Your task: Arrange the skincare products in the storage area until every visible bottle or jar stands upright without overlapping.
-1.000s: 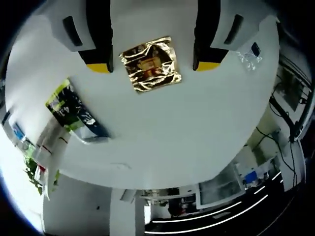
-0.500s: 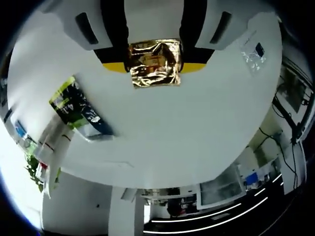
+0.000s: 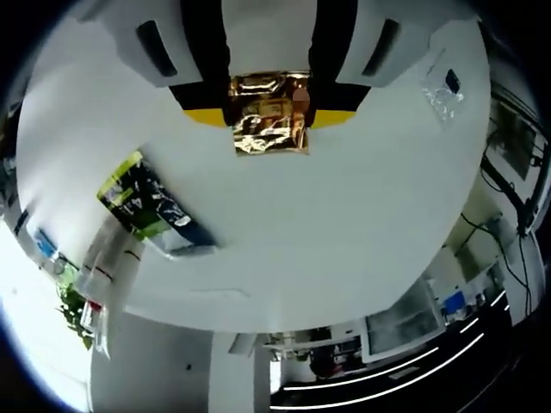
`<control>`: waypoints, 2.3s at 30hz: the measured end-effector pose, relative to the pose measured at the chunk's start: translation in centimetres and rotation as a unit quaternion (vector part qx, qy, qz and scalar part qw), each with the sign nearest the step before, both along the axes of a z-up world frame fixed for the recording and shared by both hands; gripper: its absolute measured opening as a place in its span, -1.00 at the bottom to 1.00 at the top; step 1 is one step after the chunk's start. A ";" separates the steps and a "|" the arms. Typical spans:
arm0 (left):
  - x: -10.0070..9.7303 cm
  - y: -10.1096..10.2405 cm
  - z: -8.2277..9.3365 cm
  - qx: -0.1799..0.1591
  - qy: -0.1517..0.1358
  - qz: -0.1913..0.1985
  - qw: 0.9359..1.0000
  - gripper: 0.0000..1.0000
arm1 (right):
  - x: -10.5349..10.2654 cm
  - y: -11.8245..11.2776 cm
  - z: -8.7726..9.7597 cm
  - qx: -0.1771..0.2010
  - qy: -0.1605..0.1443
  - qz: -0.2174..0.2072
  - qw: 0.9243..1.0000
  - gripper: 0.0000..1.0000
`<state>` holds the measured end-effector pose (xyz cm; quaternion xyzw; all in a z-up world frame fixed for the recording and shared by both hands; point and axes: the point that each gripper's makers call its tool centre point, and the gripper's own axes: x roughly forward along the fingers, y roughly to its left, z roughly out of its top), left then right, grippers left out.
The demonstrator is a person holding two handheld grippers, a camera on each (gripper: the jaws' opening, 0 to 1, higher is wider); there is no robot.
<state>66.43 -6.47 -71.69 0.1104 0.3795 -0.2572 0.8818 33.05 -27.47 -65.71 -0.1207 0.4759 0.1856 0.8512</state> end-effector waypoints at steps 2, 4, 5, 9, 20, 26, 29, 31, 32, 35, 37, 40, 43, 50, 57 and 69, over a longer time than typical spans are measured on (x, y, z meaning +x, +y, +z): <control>-0.2 0.1 0.0 0.000 -0.001 -0.002 1.000 -0.30 | -0.1 0.0 0.0 -0.002 0.002 0.002 1.000 -0.16; -0.3 0.3 0.1 -0.001 -0.002 -0.003 1.000 -0.31 | -0.1 0.0 -0.1 -0.002 0.002 0.004 1.000 -0.17; -0.4 0.3 0.1 -0.001 -0.003 -0.004 1.000 -0.31 | -0.1 0.0 -0.1 -0.003 0.003 0.004 1.000 -0.17; -0.5 0.5 0.1 -0.014 -0.013 -0.002 1.000 -0.32 | -0.2 0.0 -0.2 -0.004 0.005 0.006 1.000 -0.17; -0.3 0.6 0.3 -0.073 -0.034 0.040 0.996 -0.33 | -0.1 -0.2 -0.1 -0.005 0.002 0.001 1.000 -0.18; -0.7 2.1 1.3 -0.043 -0.045 0.057 0.996 -0.95 | -0.1 -0.2 -0.1 -0.002 0.002 0.000 1.000 -0.18; -1.7 1.3 1.1 -0.086 -0.009 0.056 0.995 -0.98 | -0.1 -0.1 -0.1 -0.003 0.004 0.002 1.000 -0.18; -2.0 1.7 0.9 -0.069 -0.018 0.050 0.996 -0.98 | -0.1 -0.1 -0.1 -0.002 0.004 0.002 1.000 -0.18; -2.0 1.8 1.1 -0.069 -0.026 0.047 0.996 -0.97 | -0.2 -0.1 -0.1 -0.002 0.005 0.003 1.000 -0.19; -1.0 2.9 2.2 -0.041 -0.067 0.049 0.996 -0.87 | -0.2 0.0 -0.2 -0.002 0.006 0.004 1.000 -0.19; 0.9 4.3 3.9 -0.036 -0.112 0.068 0.991 -0.65 | -0.2 0.0 -0.2 -0.001 0.006 0.004 1.000 -0.19; 4.2 8.2 5.2 -0.065 -0.127 0.150 0.978 -0.08 | -0.3 0.0 -0.2 -0.001 0.007 0.004 1.000 -0.19; 5.6 12.5 4.6 -0.044 -0.118 0.199 0.972 0.24 | -0.2 -0.1 -0.2 0.000 0.007 -0.001 1.000 -0.19; 6.0 18.7 2.1 -0.028 -0.067 0.271 0.960 0.37 | -0.2 -0.3 -0.2 -0.001 0.008 -0.004 1.000 -0.20; 8.3 13.0 2.6 -0.018 -0.074 0.177 0.981 0.27 | -0.3 -0.3 -0.3 -0.004 0.013 -0.003 1.000 -0.20; 9.1 9.7 -0.1 -0.014 -0.011 0.191 0.981 0.33 | -0.2 -0.8 -0.2 -0.009 0.010 -0.014 1.000 -0.20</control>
